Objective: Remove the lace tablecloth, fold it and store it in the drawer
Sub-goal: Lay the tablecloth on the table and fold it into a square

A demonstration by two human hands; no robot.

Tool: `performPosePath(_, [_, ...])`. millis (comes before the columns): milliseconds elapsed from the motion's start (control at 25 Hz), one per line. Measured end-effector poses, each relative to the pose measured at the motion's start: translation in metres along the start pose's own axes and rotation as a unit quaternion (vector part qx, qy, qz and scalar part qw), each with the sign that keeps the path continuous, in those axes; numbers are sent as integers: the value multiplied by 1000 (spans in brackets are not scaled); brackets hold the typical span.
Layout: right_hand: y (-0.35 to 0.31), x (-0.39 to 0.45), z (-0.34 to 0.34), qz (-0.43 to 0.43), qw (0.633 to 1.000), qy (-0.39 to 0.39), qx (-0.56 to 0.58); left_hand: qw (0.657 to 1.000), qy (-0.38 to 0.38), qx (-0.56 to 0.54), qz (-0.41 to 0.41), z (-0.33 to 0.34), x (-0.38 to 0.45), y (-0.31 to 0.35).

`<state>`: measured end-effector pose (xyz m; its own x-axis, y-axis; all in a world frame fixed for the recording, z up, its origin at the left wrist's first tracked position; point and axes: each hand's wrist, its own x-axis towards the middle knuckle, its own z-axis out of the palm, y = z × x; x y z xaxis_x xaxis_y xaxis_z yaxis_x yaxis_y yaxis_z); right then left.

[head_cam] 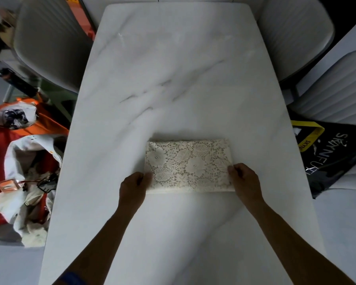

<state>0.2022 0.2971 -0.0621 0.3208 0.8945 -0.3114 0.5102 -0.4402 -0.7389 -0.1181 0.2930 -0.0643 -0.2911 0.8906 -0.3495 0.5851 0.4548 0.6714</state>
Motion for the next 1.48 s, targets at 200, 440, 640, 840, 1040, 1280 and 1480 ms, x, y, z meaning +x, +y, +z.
performPosePath(200, [-15, 9, 9, 38, 996, 43, -61, 997, 63, 17, -38, 7, 4, 13])
performPosePath(440, [-55, 39, -18, 202, 965, -106, 132, 954, -120, -184, -204, -11, 50, 62])
performPosePath(640, [-42, -9, -54, 38, 945, -109, 306, 964, -90, -236, 85, -54, 7, 43])
performPosePath(840, [2, -56, -42, 221, 915, -118, 317, 949, -176, -255, -49, -50, -42, -9])
performPosePath(1040, [2, -86, 7, 174, 983, -59, 18, 992, -80, -50, -78, -13, -56, -5])
performPosePath(1280, [2, -86, 15, 135, 988, 67, -38, 995, 43, -16, -84, -3, -76, -1])
performPosePath(1480, [6, -86, -1, 189, 982, 4, 12, 955, -20, -165, -247, -6, -83, -14])
